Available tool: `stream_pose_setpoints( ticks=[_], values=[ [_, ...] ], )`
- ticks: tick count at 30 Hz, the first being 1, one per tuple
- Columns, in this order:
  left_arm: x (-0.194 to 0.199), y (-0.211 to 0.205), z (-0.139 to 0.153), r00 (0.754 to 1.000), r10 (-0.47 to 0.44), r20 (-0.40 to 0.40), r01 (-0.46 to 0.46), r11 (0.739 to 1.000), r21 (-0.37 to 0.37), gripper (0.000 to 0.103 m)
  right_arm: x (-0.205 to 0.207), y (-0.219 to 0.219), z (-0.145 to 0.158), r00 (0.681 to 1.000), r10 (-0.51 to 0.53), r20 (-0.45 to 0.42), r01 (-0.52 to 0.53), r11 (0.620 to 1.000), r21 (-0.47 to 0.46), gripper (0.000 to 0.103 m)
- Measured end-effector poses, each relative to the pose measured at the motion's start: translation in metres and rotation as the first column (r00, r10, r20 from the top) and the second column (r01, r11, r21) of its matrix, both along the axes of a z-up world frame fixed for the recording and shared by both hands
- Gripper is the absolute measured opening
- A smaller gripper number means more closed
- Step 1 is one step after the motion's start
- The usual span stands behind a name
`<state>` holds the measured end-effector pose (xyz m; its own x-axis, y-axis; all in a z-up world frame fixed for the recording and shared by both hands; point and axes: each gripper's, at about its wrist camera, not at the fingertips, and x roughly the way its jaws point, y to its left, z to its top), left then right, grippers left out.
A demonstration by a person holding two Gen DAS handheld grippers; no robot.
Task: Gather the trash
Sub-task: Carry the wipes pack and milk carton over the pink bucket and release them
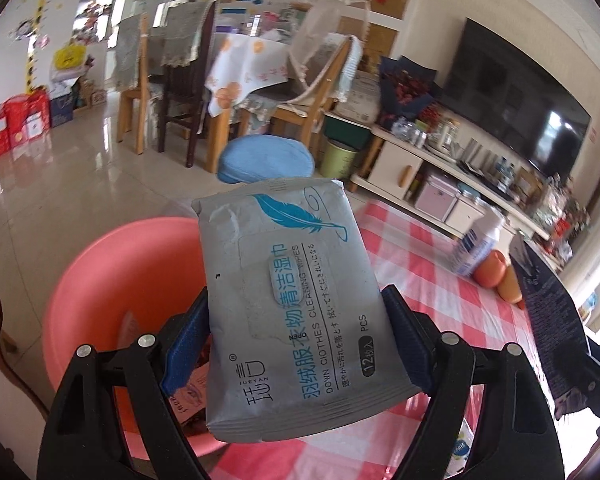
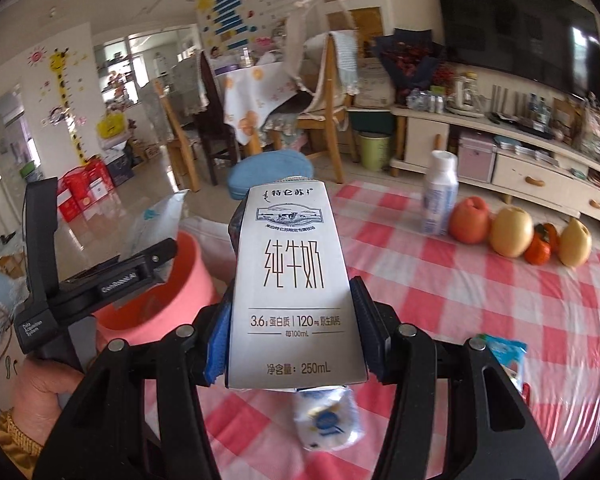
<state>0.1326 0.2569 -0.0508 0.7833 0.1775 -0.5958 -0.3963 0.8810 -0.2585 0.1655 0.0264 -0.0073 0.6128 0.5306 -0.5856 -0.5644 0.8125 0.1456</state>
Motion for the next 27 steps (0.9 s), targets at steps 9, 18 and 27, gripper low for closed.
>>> stream_pose_setpoints(
  ticks=[9,18,27],
  values=[
    [-0.016,0.059,-0.010,0.989,0.147,-0.019,-0.148,0.986,-0.081,0.082,-0.002,0.086,0.000,0.990,0.144,-0.008,-0.144,0.989,-0.023,0.055],
    [-0.027,0.101,-0.024,0.968,0.246,-0.053,-0.251,0.960,-0.127,0.082,0.000,0.142,-0.015,0.974,0.222,-0.047,-0.224,0.974,-0.042,0.055],
    [-0.033,0.125,-0.037,0.951,0.295,-0.090,-0.306,0.939,-0.157,0.082,0.002,0.184,-0.035,0.956,0.284,-0.080,-0.290,0.954,-0.071,0.055]
  ],
)
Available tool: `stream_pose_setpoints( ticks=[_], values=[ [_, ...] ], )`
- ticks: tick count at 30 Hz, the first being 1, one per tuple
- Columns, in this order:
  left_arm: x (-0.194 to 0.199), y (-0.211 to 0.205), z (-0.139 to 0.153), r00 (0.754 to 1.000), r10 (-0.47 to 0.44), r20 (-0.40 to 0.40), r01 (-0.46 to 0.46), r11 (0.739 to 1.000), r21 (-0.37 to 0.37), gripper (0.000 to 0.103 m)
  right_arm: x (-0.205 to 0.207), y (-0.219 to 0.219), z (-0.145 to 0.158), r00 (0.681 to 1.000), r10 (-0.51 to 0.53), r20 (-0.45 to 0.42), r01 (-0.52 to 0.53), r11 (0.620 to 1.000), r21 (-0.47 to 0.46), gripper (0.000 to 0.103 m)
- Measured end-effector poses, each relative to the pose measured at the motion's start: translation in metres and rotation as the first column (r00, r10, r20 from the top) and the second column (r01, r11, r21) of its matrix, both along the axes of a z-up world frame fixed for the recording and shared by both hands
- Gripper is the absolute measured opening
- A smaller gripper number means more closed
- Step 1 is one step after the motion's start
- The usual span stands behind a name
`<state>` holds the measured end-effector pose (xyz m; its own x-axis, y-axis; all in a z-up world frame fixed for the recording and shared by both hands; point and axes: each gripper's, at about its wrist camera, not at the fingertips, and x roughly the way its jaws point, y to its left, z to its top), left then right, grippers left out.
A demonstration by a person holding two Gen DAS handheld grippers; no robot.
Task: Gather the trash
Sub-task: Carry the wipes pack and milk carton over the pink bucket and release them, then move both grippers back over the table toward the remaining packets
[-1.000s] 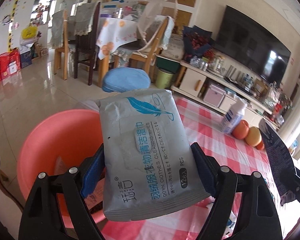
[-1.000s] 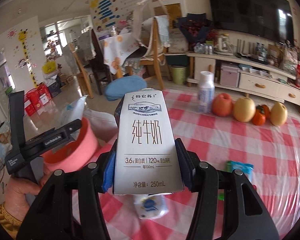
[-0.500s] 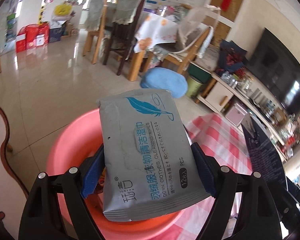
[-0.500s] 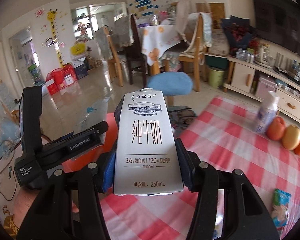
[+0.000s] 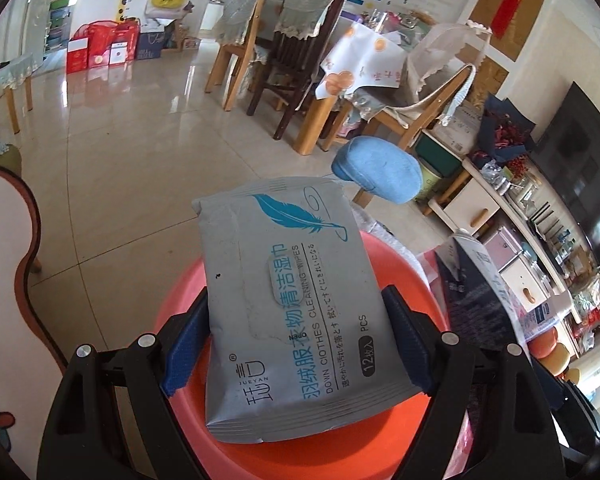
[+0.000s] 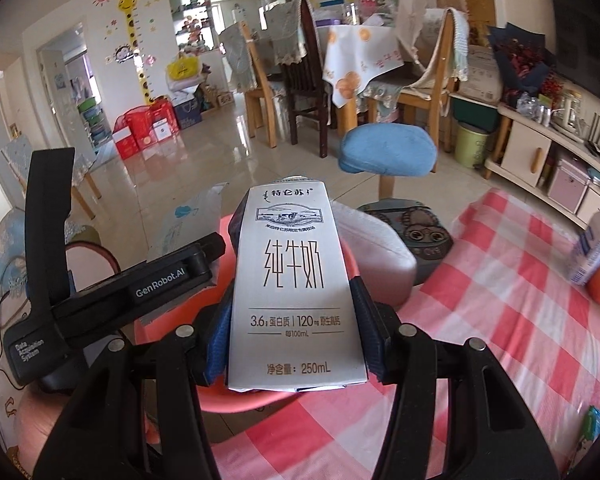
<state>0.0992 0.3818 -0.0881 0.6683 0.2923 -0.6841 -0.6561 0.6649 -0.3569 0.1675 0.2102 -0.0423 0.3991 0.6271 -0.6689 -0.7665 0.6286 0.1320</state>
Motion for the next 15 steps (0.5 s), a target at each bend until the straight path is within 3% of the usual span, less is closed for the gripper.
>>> stream_pose_setpoints(
  ticks=[7,12,15],
  values=[
    [0.000,0.010,-0.008,0.998,0.040,-0.038,-0.040,0.999,-0.008,0.082,0.009,0.017,-0.020,0.999,0.020,-0.051,-0.021,1.000,-0.022,0.057],
    [0.000,0.010,-0.009,0.996,0.063,-0.061,-0.062,0.998,0.024,0.085,0.007,0.005,-0.028,0.997,-0.008,-0.079,0.007,1.000,-0.009,0.077],
    [-0.001,0.009,-0.009,0.996,0.063,-0.057,-0.061,0.998,0.034,0.087,0.003,-0.009,-0.024,0.998,-0.042,-0.052,0.042,0.999,0.000,0.080]
  ],
)
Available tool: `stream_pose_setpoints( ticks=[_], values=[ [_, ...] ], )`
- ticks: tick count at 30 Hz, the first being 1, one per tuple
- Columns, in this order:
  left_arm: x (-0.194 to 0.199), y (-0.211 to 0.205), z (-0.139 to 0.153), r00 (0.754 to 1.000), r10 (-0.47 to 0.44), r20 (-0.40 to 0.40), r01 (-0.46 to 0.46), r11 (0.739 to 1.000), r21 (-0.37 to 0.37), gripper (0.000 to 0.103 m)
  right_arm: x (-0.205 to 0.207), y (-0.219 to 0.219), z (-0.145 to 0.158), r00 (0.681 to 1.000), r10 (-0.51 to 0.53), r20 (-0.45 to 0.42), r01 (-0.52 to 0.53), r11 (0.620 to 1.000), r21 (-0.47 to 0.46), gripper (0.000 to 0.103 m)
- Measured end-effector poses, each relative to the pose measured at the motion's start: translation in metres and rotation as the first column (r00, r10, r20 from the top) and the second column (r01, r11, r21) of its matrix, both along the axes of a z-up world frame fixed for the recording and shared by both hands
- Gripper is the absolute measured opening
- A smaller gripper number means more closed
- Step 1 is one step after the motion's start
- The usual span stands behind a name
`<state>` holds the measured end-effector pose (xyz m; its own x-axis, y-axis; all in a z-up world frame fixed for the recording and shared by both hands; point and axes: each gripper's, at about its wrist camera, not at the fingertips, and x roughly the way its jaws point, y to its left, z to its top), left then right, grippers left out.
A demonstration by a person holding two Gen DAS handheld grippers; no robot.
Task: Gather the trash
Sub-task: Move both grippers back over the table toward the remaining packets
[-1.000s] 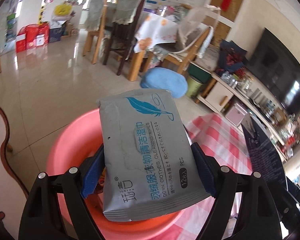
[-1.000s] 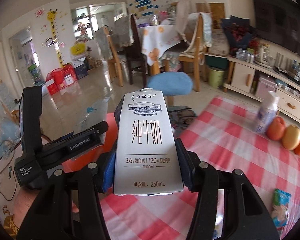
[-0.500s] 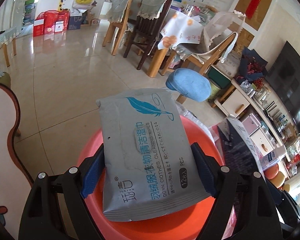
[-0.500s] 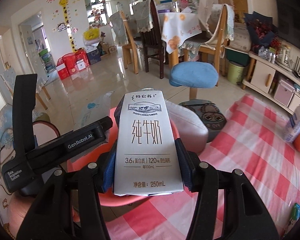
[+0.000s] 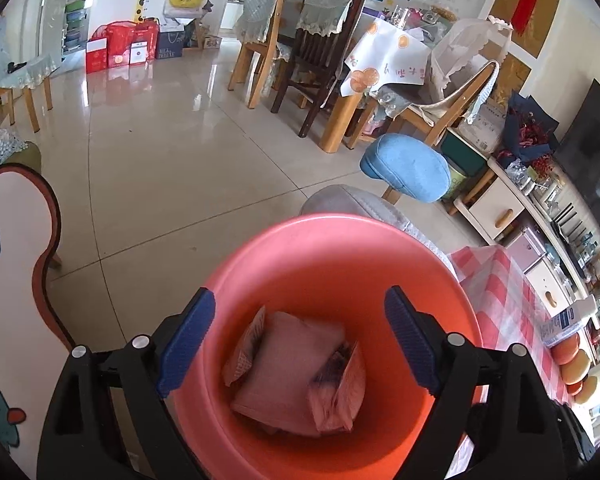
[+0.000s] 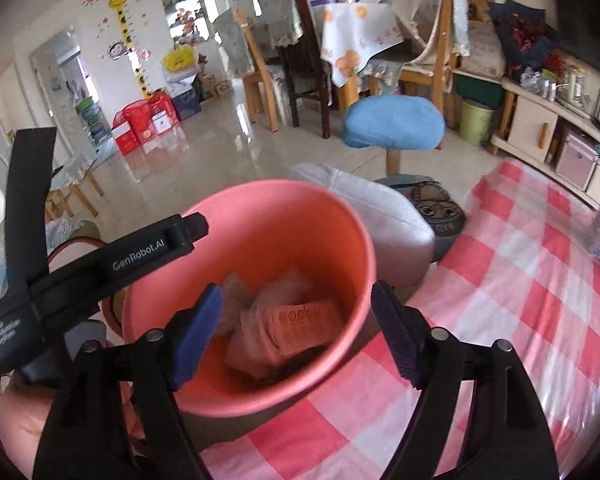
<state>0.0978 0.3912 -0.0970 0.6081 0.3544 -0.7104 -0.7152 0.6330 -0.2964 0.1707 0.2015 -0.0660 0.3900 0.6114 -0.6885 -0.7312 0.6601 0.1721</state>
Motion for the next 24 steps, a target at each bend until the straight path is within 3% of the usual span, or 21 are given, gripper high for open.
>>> stream_pose_setpoints(
  ticks=[5,15,20,24],
  values=[
    [0.002,-0.008,0.002,1.000,-0.008,0.003,0.008,1.000,0.029,0.089,-0.004,-0.029,0.007,0.998,-0.056,0.030,0.055,0.998,0.015,0.082],
    [0.007,-0.033,0.013,0.991,-0.087,0.105,0.078,0.993,0.089,0.090,-0.011,-0.072,0.010,0.990,-0.135,0.035,0.133,0.990,0.039,0.085],
    [0.009,-0.050,0.022,0.965,-0.156,0.211,0.127,0.982,0.143,0.092,-0.020,-0.093,0.011,0.984,-0.171,0.045,0.169,0.985,0.044,0.088],
    [0.013,-0.074,0.028,0.929,-0.251,0.274,0.189,0.954,0.234,0.095,-0.026,-0.109,0.015,0.979,-0.197,0.060,0.194,0.979,0.057,0.090]
  ],
)
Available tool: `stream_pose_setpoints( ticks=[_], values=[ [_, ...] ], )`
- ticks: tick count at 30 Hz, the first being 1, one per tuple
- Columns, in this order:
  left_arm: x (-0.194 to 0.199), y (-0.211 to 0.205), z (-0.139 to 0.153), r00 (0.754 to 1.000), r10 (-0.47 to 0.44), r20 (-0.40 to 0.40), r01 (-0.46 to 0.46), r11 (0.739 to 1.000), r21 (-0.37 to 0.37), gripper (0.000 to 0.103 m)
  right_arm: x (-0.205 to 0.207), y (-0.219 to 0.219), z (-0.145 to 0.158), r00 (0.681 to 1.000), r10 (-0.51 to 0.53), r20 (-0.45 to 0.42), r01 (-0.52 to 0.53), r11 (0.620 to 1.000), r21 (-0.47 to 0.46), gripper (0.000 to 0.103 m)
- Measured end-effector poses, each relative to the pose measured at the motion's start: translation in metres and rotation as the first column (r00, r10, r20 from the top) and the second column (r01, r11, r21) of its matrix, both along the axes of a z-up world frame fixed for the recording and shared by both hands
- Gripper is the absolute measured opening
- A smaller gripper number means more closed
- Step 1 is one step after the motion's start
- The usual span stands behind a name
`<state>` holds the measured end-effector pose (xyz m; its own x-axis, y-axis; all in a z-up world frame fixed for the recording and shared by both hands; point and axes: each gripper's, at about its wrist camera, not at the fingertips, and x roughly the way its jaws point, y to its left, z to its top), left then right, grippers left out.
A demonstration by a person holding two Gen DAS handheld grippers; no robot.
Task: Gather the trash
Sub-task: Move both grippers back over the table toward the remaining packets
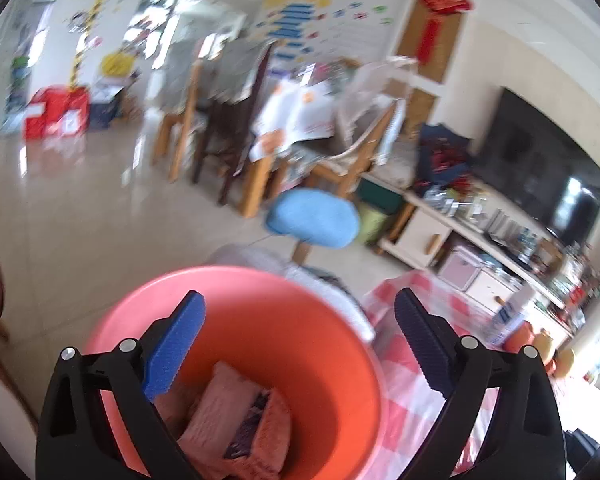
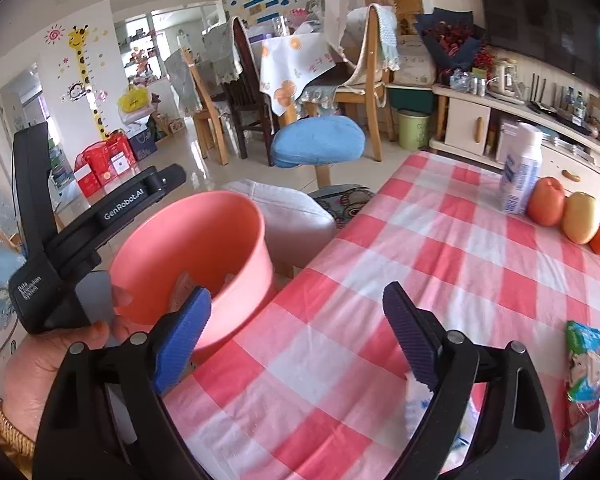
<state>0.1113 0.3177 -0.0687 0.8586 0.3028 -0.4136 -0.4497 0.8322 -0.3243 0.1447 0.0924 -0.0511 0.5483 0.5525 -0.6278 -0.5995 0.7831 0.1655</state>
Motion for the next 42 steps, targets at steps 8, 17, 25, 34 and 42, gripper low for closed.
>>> stream_pose_setpoints(
  ticks=[8,17,25,34,42],
  values=[
    [0.015,-0.037,0.004,0.988,-0.153,0.035,0.152,0.988,0.039,0.096,-0.013,-0.042,0.008,0.997,-0.070,0.042,0.069,0.997,0.023,0.093],
    [0.015,-0.085,0.012,0.949,-0.315,0.005,0.312,0.941,0.134,0.096,-0.026,-0.086,0.009,0.990,-0.129,0.060,0.126,0.991,0.049,0.099],
    [0.021,-0.122,0.012,0.926,-0.358,-0.121,0.374,0.915,0.152,0.096,-0.039,-0.121,0.009,0.981,-0.163,0.105,0.160,0.987,0.031,0.099],
    [0.018,-0.149,0.004,0.900,-0.399,-0.174,0.426,0.890,0.160,0.096,-0.047,-0.162,0.019,0.963,-0.218,0.156,0.213,0.976,0.049,0.099],
    [0.008,-0.189,0.003,0.857,-0.488,-0.168,0.513,0.838,0.186,0.096,-0.043,-0.194,0.009,0.962,-0.257,0.086,0.256,0.966,0.024,0.099]
  ],
)
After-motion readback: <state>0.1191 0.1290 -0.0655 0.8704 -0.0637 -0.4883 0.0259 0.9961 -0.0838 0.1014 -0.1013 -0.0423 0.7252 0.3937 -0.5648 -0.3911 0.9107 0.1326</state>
